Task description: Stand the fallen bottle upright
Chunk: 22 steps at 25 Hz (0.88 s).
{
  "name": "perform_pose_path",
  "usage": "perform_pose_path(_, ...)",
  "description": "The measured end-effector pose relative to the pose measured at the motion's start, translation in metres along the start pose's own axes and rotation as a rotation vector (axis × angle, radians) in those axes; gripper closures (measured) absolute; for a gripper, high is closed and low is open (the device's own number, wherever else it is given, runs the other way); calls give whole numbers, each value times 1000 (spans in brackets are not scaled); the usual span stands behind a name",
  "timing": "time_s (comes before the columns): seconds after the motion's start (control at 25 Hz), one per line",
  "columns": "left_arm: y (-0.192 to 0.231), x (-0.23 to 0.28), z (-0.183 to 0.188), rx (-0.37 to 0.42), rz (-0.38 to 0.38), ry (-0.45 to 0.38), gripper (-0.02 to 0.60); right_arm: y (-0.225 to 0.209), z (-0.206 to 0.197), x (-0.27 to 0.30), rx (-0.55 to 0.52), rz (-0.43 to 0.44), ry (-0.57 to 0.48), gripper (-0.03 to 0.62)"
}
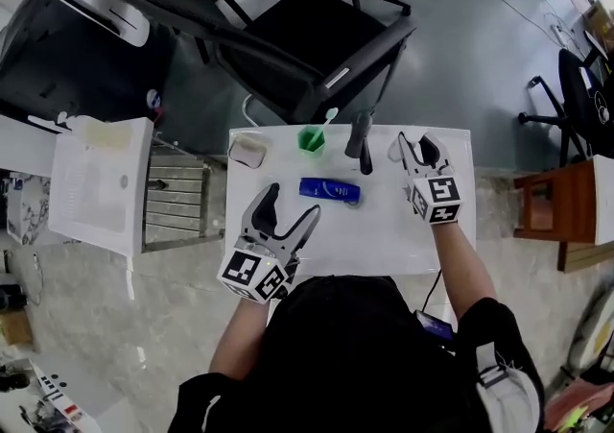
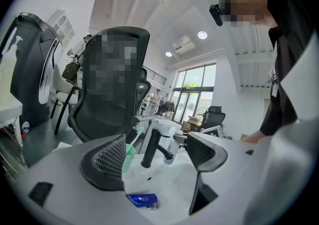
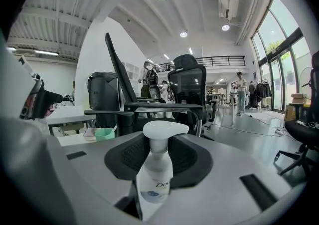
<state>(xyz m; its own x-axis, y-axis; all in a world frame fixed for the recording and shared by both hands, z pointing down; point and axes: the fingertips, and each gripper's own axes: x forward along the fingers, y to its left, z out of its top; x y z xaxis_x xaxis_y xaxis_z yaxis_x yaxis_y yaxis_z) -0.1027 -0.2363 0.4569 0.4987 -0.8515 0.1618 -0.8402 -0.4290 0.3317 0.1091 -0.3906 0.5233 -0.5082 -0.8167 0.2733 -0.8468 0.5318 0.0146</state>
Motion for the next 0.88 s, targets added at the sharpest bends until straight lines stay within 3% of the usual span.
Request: perform_pose_path(0.88, 11, 21, -16, -30, 28, 59, 190, -7, -8, 32, -5, 14, -23, 459)
